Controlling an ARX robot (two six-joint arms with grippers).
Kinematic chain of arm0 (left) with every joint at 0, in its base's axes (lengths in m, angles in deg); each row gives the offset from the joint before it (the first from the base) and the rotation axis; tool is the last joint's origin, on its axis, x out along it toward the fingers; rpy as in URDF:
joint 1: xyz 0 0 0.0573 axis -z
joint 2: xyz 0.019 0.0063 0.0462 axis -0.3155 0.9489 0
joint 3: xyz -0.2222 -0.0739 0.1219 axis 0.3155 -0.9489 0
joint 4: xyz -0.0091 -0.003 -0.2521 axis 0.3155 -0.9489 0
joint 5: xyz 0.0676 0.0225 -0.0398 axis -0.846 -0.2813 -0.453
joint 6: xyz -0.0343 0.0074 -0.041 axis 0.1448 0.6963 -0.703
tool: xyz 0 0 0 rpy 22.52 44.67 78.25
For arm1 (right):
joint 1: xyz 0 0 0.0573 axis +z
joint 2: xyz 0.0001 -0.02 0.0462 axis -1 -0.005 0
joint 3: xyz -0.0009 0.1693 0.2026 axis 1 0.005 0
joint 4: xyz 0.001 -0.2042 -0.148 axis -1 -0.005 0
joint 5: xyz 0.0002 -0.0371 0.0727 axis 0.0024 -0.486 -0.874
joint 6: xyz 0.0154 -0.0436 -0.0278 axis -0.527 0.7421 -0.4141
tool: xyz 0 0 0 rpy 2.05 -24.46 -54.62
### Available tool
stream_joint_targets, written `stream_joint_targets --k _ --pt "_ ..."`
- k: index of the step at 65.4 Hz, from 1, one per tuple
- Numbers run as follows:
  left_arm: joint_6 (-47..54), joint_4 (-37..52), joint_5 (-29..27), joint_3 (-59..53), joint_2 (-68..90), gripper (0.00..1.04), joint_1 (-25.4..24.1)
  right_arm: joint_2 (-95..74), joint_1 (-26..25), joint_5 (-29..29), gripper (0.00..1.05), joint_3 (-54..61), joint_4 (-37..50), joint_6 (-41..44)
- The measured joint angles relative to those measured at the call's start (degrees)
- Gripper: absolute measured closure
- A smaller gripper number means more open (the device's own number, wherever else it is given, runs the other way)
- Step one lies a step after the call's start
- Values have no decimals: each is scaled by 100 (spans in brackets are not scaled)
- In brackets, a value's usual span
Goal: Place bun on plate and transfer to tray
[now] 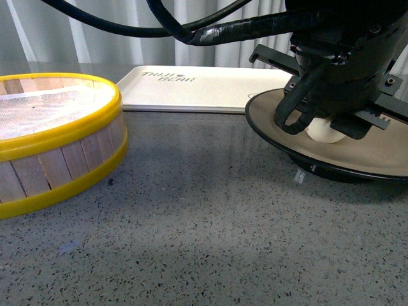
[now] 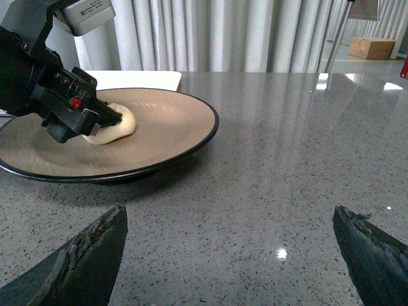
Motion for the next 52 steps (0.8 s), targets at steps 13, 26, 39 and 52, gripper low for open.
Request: stream_joint_targets --k 13,26,39,52 --pt "2 -81 15 11 0 35 -11 0 0 0 8 0 0 0" --pt "22 -155 61 11 0 5 -17 0 0 0 8 0 0 -2" --pt "22 -162 87 13 -59 7 -66 0 0 0 8 0 0 0" --pt "-24 -164 146 11 -238 7 -170 0 0 0 8 0 0 0"
